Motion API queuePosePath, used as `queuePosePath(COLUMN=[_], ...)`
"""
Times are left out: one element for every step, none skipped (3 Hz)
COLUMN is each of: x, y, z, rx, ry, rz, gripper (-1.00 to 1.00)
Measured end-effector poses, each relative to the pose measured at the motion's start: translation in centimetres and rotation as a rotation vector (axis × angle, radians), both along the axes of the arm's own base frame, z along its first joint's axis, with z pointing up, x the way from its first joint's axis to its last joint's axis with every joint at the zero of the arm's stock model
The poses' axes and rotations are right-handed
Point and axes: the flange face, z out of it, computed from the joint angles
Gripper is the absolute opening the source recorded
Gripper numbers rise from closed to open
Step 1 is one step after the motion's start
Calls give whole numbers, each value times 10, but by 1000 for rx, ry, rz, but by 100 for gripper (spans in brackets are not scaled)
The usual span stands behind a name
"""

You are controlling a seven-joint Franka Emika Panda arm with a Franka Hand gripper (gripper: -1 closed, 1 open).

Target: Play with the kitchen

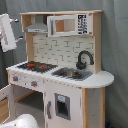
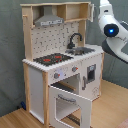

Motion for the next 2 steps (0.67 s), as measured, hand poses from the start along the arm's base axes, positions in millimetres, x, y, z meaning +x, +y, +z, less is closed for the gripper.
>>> queuePosePath(x=[-15, -23], y=[-16, -32], z=[-3, -6], rx=[21, 45], ry=[-18, -38], rz=[-53, -104], gripper=[100, 100])
